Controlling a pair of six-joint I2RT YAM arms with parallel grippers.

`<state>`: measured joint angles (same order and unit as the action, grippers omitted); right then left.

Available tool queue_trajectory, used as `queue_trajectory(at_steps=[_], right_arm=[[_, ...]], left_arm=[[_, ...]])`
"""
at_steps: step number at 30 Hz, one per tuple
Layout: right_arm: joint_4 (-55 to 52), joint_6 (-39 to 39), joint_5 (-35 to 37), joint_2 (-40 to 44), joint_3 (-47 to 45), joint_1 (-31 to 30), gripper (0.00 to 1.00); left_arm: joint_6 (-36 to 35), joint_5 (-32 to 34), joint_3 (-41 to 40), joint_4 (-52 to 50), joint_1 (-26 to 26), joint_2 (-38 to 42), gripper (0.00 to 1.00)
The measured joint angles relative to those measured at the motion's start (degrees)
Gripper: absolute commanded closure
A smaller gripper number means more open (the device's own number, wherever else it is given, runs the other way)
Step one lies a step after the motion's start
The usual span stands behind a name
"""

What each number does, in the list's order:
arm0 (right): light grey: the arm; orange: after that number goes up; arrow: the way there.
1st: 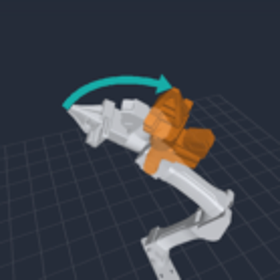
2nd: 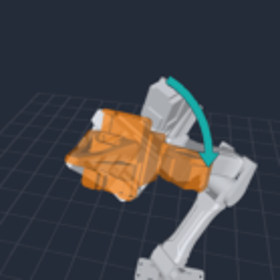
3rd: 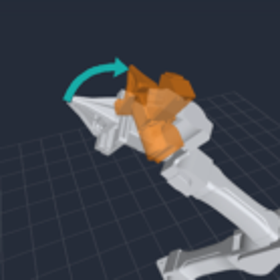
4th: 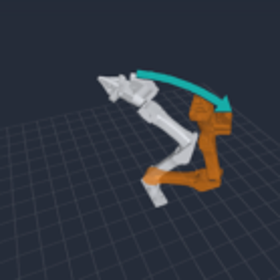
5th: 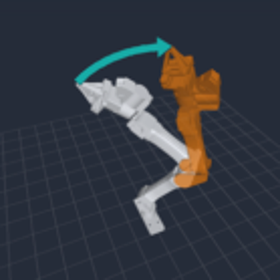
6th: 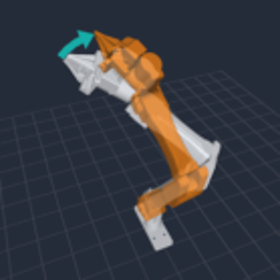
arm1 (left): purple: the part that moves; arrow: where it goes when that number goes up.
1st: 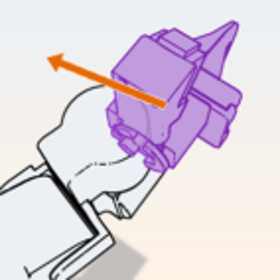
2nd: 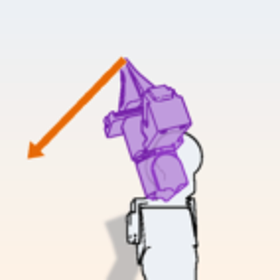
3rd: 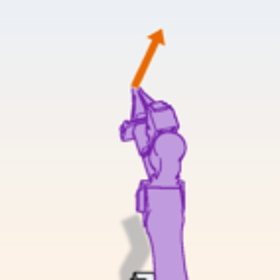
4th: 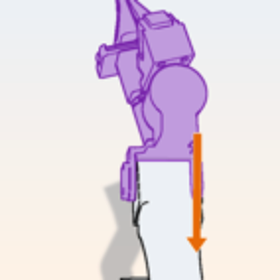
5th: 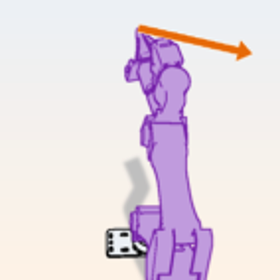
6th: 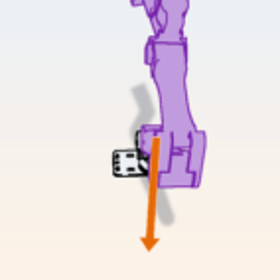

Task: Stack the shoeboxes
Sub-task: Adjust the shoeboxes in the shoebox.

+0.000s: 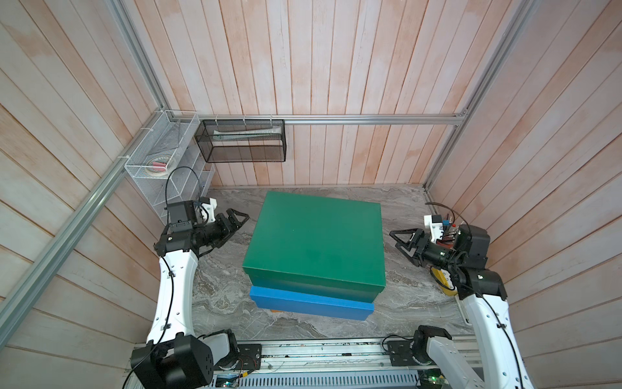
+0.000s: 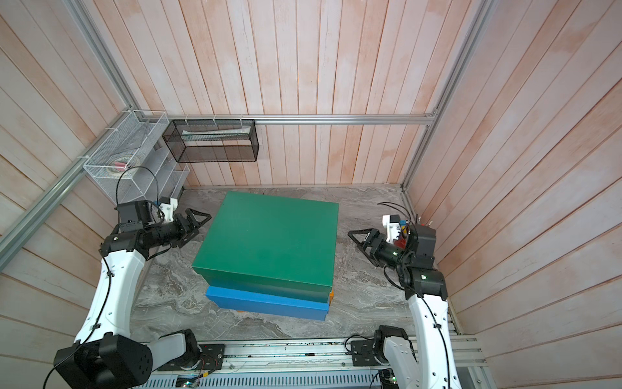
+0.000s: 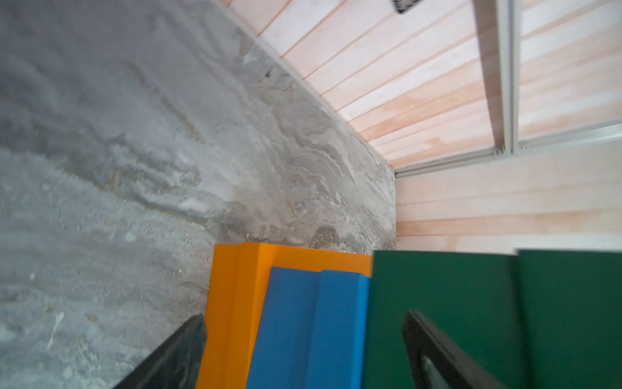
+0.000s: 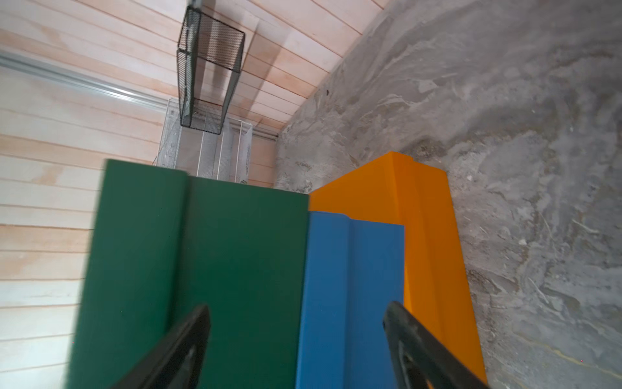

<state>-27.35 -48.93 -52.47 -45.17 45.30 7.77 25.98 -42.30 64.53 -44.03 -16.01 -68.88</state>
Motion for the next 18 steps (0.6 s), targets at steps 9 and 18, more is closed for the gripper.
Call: queue_trajectory(at_steps=[9, 18], right_arm=[[6.4, -7.9, -3.4, -2.1, -7.1, -0.1, 0.73], [12.1, -11.1, -3.9, -8.3, -8.3, -11.6, 0.85]], left_arm=[[1.4, -2.0, -9.6, 1.5, 0.0, 1.2, 0.51], [3.4, -2.5, -11.3, 2.6, 6.0, 2.5, 0.71]])
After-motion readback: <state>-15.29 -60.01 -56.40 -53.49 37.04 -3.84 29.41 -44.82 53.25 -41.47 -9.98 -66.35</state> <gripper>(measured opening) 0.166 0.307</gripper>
